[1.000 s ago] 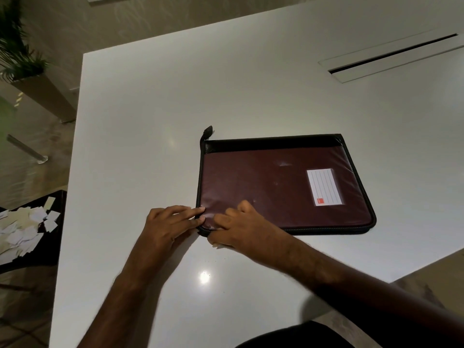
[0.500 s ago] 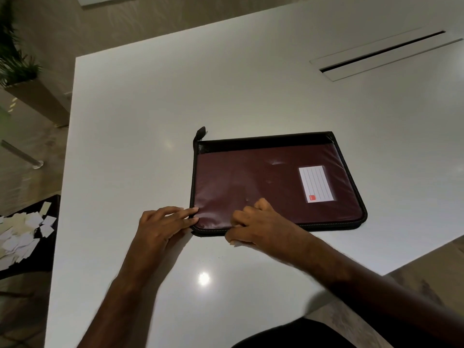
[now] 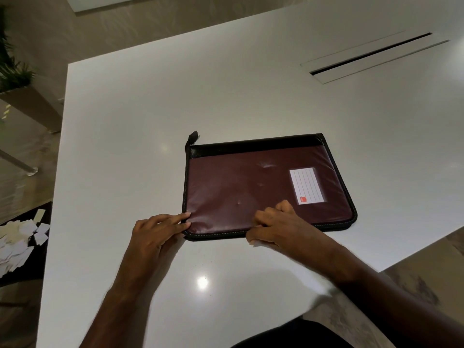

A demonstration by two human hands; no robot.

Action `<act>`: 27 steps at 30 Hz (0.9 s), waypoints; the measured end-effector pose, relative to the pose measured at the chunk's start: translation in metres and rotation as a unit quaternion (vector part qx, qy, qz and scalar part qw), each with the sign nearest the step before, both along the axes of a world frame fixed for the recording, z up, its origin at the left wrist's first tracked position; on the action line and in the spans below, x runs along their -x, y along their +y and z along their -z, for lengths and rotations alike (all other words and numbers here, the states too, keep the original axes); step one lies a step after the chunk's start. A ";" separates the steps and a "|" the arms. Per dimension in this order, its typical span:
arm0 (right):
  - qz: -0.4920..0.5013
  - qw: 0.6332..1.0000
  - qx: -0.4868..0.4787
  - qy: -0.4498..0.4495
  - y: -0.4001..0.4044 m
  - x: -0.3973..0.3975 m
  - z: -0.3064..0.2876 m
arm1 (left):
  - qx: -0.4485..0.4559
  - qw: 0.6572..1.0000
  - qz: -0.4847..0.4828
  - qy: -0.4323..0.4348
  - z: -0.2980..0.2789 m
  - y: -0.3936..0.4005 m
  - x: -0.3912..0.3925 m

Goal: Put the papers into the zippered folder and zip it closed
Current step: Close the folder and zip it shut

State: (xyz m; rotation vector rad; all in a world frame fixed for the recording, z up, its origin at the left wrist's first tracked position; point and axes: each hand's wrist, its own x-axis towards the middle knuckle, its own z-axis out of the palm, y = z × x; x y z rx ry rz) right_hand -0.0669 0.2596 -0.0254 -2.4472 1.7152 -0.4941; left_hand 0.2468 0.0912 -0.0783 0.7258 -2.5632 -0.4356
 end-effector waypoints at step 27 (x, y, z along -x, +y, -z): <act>0.156 0.987 -0.041 -0.009 0.099 0.096 -0.011 | -0.011 1.000 -0.013 0.002 0.005 0.003 0.001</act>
